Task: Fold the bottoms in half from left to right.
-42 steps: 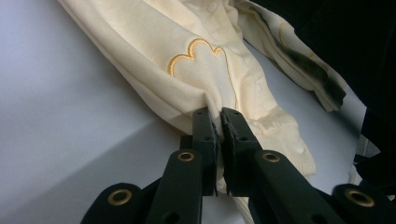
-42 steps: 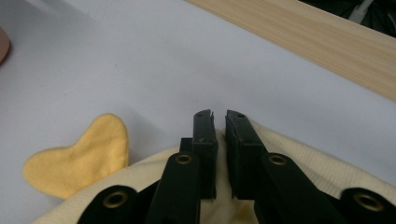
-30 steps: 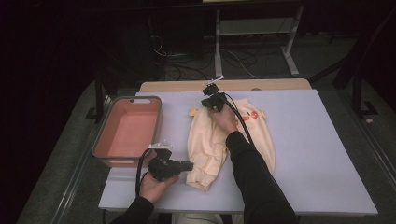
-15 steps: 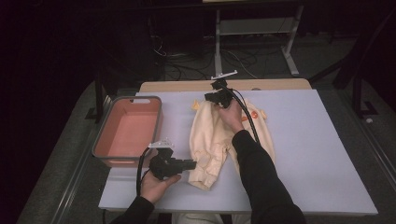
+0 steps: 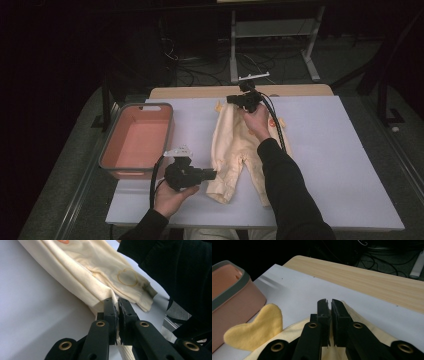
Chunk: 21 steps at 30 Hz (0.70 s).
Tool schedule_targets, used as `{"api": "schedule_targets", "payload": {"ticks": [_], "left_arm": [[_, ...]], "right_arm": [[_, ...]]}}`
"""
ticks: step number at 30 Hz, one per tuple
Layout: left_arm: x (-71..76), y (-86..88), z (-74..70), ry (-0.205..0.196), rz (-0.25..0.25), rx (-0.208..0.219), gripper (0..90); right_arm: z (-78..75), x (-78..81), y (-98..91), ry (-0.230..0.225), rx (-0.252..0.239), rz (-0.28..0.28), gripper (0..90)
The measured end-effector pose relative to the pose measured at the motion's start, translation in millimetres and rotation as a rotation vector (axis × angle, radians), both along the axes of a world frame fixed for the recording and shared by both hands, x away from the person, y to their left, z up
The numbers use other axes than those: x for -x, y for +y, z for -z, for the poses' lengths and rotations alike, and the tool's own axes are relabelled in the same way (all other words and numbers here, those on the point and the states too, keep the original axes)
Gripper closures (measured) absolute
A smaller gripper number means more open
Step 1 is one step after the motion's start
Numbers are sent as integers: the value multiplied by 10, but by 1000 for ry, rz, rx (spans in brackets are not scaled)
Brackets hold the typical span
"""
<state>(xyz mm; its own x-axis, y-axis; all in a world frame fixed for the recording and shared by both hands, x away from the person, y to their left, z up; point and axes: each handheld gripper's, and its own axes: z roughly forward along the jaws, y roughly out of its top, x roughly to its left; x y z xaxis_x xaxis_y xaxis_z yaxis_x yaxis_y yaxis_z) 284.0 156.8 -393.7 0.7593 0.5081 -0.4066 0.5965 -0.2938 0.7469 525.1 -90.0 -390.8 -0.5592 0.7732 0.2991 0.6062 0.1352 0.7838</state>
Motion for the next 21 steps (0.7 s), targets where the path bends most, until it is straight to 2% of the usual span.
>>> {"api": "schedule_targets", "payload": {"ticks": [5, 21], "left_arm": [[9, -75, -44, -9, 20, 0, 854], [15, -337, -97, -21, 75, -7, 855]], "right_arm": [[-19, 25, -98, -2, -44, -1, 845], [-122, 85, -319, -1, -28, 10, 845]]}}
